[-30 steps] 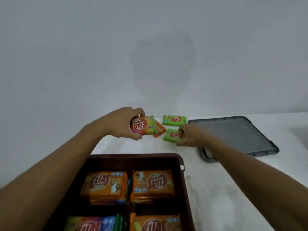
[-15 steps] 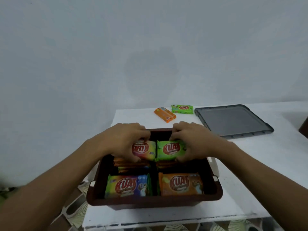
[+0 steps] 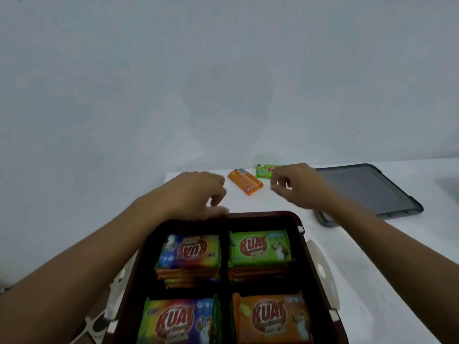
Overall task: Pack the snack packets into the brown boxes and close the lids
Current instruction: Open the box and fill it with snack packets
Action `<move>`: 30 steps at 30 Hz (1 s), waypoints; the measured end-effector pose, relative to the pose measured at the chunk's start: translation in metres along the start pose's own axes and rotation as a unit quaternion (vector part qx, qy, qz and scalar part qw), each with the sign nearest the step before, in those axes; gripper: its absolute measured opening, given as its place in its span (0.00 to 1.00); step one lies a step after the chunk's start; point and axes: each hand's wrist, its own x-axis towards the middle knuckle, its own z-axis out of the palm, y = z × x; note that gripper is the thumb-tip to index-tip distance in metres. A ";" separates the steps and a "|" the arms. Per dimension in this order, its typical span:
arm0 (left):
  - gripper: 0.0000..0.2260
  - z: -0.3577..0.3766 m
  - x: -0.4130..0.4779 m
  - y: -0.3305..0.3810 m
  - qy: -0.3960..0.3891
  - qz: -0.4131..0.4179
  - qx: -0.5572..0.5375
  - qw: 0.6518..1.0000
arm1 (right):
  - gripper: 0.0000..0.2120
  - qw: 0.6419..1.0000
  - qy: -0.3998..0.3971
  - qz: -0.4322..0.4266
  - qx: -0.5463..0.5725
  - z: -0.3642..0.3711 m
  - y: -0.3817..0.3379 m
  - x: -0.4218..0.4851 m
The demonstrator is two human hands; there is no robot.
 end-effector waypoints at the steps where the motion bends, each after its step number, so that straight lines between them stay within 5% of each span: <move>1: 0.12 0.003 0.019 -0.009 0.015 -0.007 -0.013 1.000 | 0.02 0.999 -0.020 0.024 -0.004 0.005 0.017 0.011; 3: 0.11 0.016 0.065 -0.028 0.003 -0.021 -0.007 1.000 | 0.10 0.990 -0.100 0.076 -0.064 0.018 0.050 0.033; 6: 0.22 0.042 0.131 -0.045 -0.070 -0.019 0.042 0.997 | 0.24 0.967 -0.173 0.120 -0.141 0.041 0.089 0.058; 10: 0.34 0.073 0.187 -0.050 -0.165 -0.014 0.030 0.986 | 0.30 0.957 -0.215 0.122 -0.149 0.065 0.116 0.086; 13: 0.39 0.086 0.200 -0.054 -0.158 0.001 0.038 0.987 | 0.35 0.949 -0.252 0.129 -0.140 0.075 0.123 0.093; 17: 0.32 0.090 0.200 -0.059 -0.151 0.025 0.104 0.983 | 0.37 0.949 -0.229 0.152 -0.152 0.082 0.121 0.091; 21: 0.21 0.090 0.179 -0.058 -0.193 -0.041 -0.025 0.980 | 0.34 0.961 -0.196 0.166 -0.106 0.079 0.108 0.078; 25: 0.07 0.076 0.144 -0.053 -0.104 -0.121 -0.163 0.974 | 0.34 0.972 -0.154 0.177 -0.036 0.064 0.090 0.058; 30: 0.04 0.034 0.080 -0.045 0.067 -0.165 -0.275 0.945 | 0.31 0.980 -0.100 0.160 0.064 0.009 0.031 0.024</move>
